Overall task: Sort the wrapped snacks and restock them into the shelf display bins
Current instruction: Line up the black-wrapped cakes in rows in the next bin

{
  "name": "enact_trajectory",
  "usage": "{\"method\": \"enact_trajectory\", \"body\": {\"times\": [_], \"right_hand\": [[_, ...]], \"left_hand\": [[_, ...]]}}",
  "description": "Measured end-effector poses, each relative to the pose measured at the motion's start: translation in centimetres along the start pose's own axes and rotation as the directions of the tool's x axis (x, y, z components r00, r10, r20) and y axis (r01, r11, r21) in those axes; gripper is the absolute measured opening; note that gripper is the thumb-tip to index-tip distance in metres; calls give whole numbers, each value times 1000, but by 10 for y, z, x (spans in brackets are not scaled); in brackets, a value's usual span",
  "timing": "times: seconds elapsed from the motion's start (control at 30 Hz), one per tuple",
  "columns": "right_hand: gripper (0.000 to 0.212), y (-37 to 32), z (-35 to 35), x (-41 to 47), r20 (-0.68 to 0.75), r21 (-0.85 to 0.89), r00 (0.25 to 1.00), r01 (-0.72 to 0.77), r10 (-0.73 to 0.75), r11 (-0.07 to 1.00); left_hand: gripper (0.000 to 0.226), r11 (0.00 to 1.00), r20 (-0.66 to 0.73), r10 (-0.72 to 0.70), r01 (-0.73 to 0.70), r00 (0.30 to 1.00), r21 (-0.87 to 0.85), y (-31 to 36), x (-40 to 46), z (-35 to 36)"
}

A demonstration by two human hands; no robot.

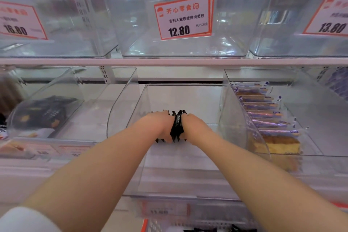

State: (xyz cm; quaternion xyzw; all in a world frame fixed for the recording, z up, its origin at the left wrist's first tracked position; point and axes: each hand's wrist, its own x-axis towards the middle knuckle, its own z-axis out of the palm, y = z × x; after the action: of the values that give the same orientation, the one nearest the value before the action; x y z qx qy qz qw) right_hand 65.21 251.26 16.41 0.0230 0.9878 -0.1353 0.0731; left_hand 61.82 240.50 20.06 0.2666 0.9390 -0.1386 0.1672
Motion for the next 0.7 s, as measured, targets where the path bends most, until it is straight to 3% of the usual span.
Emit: {"method": "enact_trajectory", "body": {"times": [0.13,0.23,0.4,0.6,0.7], "right_hand": [[43,7,-18,-17,29,-185,999,35,-30,982],[39,5,-42,-43,9,-332,990,134,-139,934],[34,13,-78,-125,-70,-218,966,227,-247,949],[14,46,-72,-225,-51,-15,962,267,-267,964],[12,64,-40,-239,-25,136,975,221,-220,966]], "left_hand": [[47,998,5,21,-22,1000,56,2,-12,-5],[44,989,-34,52,-47,998,141,8,-30,-10],[29,971,-211,231,-213,950,106,18,-83,-21],[21,836,-481,495,-548,723,35,53,-157,-9],[23,798,-493,537,-602,685,32,83,-169,19]]}}
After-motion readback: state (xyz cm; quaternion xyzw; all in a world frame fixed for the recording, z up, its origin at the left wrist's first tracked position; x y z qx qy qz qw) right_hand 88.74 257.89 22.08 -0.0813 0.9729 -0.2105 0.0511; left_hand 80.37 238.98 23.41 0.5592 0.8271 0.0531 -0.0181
